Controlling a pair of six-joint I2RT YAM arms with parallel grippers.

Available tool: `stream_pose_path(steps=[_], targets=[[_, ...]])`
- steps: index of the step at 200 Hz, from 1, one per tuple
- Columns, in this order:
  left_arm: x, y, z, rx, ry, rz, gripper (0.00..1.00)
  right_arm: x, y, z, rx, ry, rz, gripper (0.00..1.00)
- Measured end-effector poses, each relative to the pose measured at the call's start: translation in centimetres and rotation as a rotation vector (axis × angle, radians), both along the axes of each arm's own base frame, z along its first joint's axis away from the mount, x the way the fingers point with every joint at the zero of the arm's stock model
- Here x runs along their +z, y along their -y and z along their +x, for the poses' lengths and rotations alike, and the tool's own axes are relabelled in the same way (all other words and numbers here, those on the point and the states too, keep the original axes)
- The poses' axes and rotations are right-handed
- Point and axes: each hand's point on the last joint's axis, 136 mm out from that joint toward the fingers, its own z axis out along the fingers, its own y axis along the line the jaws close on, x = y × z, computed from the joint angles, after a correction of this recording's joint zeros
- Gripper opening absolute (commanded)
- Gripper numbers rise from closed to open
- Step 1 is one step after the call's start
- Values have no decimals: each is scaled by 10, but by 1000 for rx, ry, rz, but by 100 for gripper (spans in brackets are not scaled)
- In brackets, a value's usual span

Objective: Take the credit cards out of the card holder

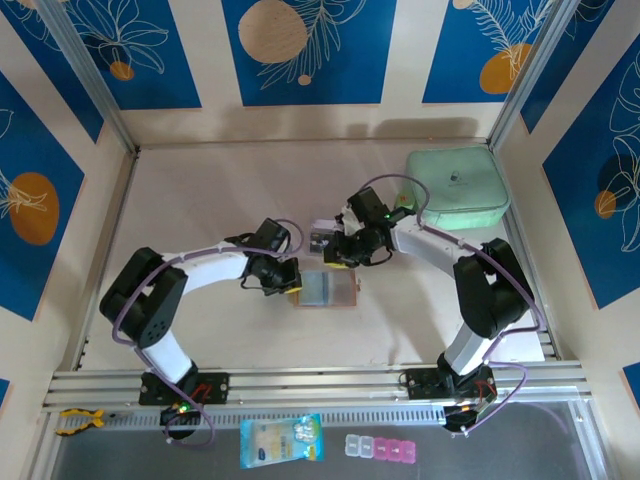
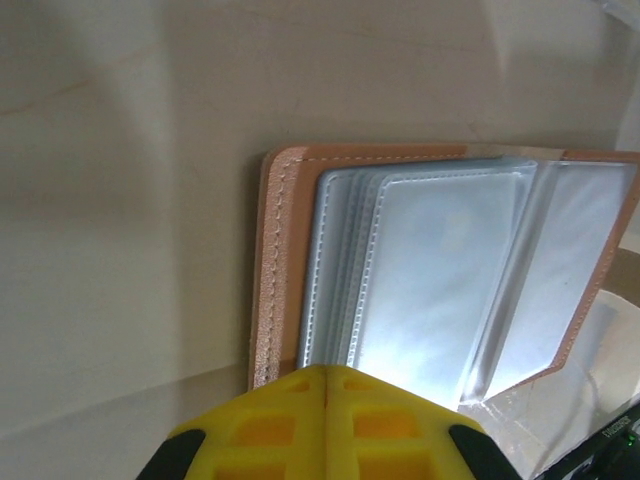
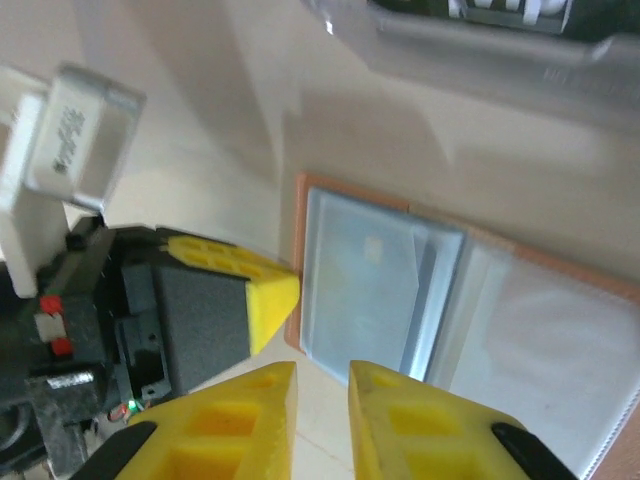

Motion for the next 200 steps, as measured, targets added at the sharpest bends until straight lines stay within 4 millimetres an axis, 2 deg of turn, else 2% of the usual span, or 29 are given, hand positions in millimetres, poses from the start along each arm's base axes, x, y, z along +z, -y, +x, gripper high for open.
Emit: stream_pose_path(steps=[54,73,110,180,200], targets=[[-7,-2,-1,3,-9,24,4,-3,-20,-17,26,-34,21,28],[-8,-3,-1,4,-6,31,4,-10,-27,-21,35,-54,21,28],[-7,-6,0,9,0,44,4,-23,-33,-29,49,-91,-1,29],[-10,-11,-3,15,-3,63,4,-28,-40,-32,65,-103,-11,29],[-11,-12,-5,15,-6,65,4,-29,-41,-32,66,-107,-13,34]])
